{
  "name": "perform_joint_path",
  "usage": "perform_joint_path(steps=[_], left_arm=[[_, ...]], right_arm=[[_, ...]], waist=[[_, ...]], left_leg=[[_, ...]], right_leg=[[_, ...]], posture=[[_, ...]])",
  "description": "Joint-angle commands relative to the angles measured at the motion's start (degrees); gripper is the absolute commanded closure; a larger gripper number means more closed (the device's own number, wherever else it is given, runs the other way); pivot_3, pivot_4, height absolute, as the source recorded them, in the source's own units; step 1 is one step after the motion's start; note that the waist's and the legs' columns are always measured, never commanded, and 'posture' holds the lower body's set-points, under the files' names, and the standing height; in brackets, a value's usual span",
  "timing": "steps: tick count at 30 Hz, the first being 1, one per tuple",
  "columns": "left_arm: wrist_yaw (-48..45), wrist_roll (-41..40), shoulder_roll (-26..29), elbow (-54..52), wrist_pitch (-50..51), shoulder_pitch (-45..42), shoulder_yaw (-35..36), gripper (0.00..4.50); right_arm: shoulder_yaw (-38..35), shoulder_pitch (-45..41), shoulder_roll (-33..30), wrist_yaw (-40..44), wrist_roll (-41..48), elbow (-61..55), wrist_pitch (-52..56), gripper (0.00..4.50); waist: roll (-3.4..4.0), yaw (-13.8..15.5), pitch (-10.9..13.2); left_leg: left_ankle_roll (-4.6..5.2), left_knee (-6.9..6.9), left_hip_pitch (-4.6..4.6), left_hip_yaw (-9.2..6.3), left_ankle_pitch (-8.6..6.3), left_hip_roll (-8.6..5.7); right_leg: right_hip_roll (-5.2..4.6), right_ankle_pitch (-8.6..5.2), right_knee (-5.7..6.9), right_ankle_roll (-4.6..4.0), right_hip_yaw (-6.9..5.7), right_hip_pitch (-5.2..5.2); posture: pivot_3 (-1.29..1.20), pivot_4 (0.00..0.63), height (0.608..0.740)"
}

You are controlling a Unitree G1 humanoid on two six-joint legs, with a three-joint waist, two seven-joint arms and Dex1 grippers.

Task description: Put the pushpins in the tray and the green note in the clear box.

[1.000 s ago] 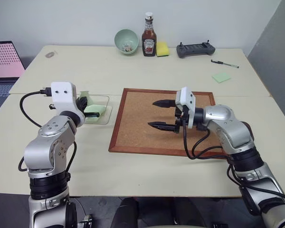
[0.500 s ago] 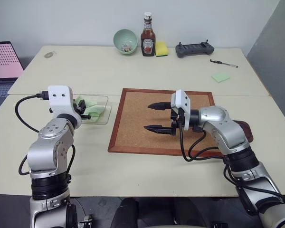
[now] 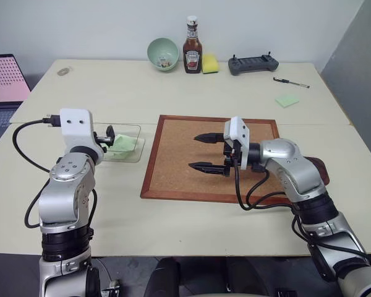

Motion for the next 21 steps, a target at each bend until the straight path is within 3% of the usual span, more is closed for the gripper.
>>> perform_joint_path(steps=[1, 12, 21], left_arm=[[-6.2, -0.9, 1.6, -6.8, -3.1, 2.7, -5.7, 0.76], [-17.9, -4.1, 1.6, -3.8, -9.0, 6.3, -11.1, 0.76], [-25.5, -7.2, 4.8, -0.9, -8.4, 5.0, -10.4, 0.76]], right_arm=[[-6.7, 3.5, 1.1, -8.0, 0.4, -4.6, -1.5, 0.4], [-13.2, 19.9, -6.7, -11.8, -0.3, -13.2, 0.0, 0.4], [-17.9, 21.0, -13.4, -8.9, 3.2, -13.0, 2.0, 0.4]], waist=[[0.0, 0.0, 0.0], [0.01, -0.3, 0.0], [0.01, -0.3, 0.0]], left_leg=[[-0.01, 0.0, 0.0, 0.01, 0.0, 0.0], [0.03, -0.01, 0.03, 0.13, -0.01, 0.03], [0.04, 0.01, 0.08, 0.13, -0.01, 0.05]], right_leg=[[-0.01, 0.0, 0.0, 0.0, 0.01, 0.0], [0.03, 0.0, 0.02, 0.0, 0.11, -0.02], [0.07, 0.0, 0.04, 0.0, 0.09, 0.04]], posture=[[0.0, 0.15, 0.74], [0.0, 0.15, 0.74], [0.0, 0.15, 0.74]])
